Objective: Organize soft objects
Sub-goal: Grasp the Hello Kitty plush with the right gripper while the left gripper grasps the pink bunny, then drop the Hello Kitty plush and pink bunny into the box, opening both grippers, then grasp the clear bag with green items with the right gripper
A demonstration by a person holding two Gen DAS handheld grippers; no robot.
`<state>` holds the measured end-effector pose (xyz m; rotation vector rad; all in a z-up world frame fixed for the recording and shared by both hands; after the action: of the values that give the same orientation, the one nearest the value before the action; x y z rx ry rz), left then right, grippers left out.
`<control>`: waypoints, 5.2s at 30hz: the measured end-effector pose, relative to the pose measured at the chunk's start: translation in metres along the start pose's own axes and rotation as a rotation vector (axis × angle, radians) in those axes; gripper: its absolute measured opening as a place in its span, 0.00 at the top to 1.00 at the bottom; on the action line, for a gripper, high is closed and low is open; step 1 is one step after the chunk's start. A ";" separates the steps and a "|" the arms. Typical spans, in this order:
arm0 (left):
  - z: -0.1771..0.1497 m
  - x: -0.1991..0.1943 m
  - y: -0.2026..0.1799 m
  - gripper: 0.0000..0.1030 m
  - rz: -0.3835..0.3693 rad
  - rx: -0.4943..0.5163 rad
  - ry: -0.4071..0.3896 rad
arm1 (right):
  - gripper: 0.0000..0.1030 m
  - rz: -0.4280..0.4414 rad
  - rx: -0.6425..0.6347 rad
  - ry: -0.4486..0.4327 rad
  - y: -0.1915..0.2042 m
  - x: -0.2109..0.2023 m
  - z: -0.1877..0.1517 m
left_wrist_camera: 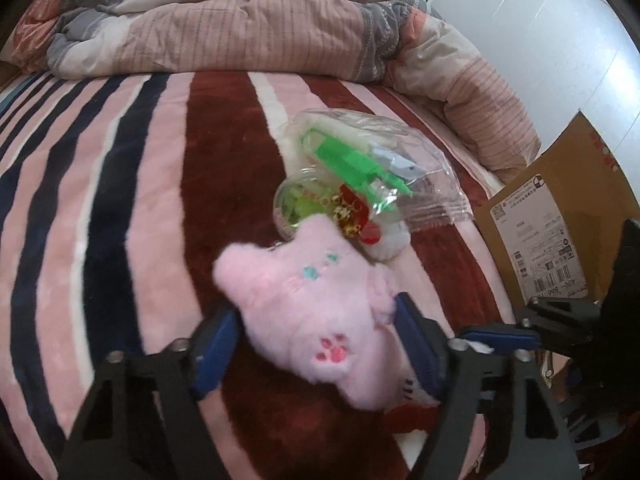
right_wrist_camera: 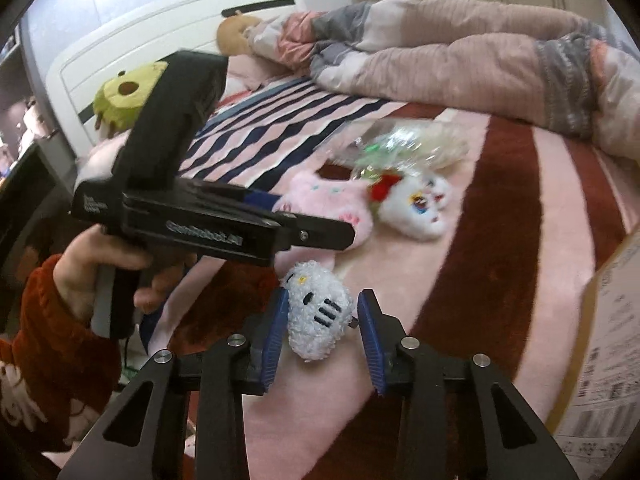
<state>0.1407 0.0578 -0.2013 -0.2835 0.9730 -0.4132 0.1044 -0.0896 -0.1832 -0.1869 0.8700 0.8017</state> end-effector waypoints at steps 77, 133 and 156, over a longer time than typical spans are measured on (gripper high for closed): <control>0.081 -0.019 -0.307 0.54 -0.071 0.466 -0.066 | 0.57 -0.325 0.104 -0.181 -0.145 -0.200 -0.024; 0.020 -0.121 0.006 0.00 0.062 0.070 -0.253 | 0.66 -0.222 0.240 -0.057 -0.043 0.047 0.091; -0.007 -0.134 -0.008 0.00 0.065 0.064 -0.244 | 0.40 -0.154 0.053 0.049 0.006 -0.010 0.014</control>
<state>0.0667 0.1114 -0.1032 -0.2372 0.7266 -0.3409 0.1053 -0.0848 -0.1658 -0.2248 0.9111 0.6321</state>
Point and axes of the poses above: each gripper's, at about its wrist camera, not at the fingertips, and x roughly the way its jaws point, y to its left, z to its top, the point moved 2 cm from there along x, roughly the way its jaws point, and after that the axes turned 4 degrees about -z, right-handed, at the moved point
